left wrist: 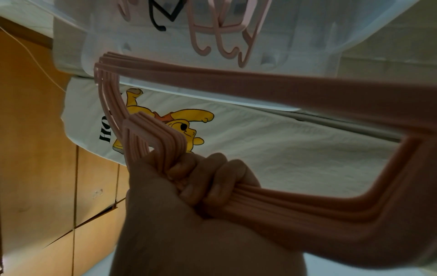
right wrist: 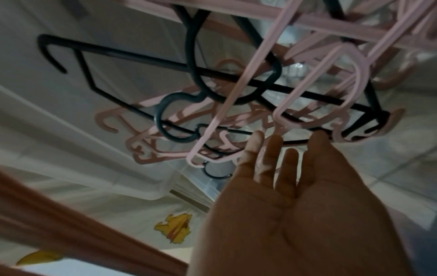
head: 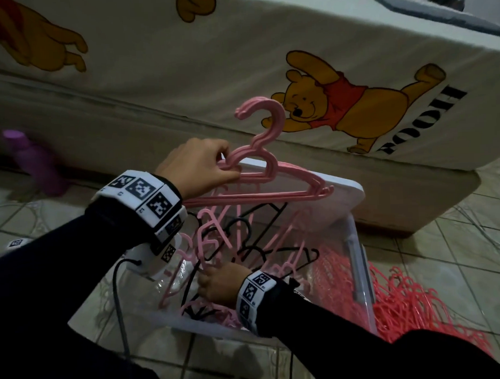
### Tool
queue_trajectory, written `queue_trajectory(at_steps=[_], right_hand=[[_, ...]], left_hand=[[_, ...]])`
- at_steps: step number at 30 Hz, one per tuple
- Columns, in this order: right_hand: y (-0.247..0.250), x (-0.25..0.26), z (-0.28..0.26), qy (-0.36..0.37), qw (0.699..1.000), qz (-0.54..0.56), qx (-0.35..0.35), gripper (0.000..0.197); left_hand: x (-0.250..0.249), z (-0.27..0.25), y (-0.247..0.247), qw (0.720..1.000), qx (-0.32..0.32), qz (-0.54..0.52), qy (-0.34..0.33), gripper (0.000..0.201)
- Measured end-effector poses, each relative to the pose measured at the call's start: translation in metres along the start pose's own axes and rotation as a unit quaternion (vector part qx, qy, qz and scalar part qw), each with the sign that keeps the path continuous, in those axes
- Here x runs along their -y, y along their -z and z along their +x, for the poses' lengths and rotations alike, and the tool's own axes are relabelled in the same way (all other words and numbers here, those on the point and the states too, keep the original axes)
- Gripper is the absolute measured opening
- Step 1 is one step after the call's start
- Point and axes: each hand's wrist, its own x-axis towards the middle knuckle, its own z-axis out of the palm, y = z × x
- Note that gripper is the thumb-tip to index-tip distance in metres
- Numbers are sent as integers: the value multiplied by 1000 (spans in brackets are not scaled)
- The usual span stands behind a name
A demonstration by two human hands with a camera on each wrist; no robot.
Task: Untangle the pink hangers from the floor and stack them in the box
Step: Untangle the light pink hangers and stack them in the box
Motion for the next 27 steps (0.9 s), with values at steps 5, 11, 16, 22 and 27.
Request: queue_trajectory(at_steps=[5, 11, 16, 22, 27], right_hand=[[-12, -2, 12, -6, 999, -26, 27, 33], [-10, -12, 16, -8, 999, -21, 23, 35], [0, -20, 10, -37, 999, -5, 19, 36], [16, -24, 2, -24, 998, -64, -8, 35], [28, -20, 8, -24, 997, -70, -20, 33]], left_hand=[[-2, 1, -2, 1000, 10, 15, -5, 24], [-2, 0, -1, 999, 12, 30, -6, 22], [-2, -1, 1, 1000, 2, 7, 2, 23], [-3, 1, 5, 1000, -25, -10, 9, 25], [-6, -1, 7, 999, -39, -4, 6, 25]])
